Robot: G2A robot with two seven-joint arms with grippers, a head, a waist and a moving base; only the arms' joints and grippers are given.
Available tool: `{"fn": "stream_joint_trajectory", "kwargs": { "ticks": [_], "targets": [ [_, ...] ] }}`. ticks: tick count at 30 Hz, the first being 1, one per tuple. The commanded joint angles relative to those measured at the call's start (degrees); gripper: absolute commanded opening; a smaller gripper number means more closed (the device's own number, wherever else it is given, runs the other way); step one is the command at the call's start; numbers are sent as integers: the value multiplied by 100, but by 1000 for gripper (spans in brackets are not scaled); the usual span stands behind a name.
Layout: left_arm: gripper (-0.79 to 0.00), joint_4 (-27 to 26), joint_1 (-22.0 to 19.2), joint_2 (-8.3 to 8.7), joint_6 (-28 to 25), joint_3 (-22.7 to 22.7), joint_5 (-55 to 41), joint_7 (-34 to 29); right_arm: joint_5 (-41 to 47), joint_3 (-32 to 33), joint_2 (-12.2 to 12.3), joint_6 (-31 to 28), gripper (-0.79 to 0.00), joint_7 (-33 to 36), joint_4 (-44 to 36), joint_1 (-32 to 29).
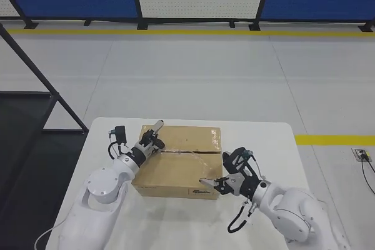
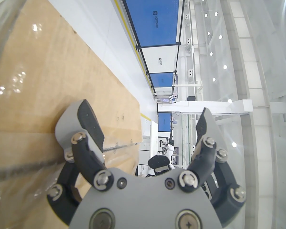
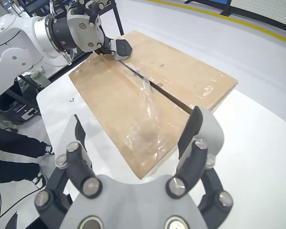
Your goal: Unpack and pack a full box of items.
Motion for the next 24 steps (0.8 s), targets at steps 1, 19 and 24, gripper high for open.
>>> {"fn": "stream_joint_trajectory", "kwargs": {
  "ticks": [1, 19, 24],
  "targets": [
    [0, -4, -3, 1, -7, -4, -7, -9, -441, -40, 0, 203, 0, -135, -65, -38],
    [0, -41, 55, 20, -19, -48, -18, -75, -5234, -1851, -292, 2004, 0, 184, -140, 251],
    [0, -43, 62, 23, -17, -45, -24, -93, -5638, -2035, -385, 2019, 0, 447, -36, 363]
  ]
}}
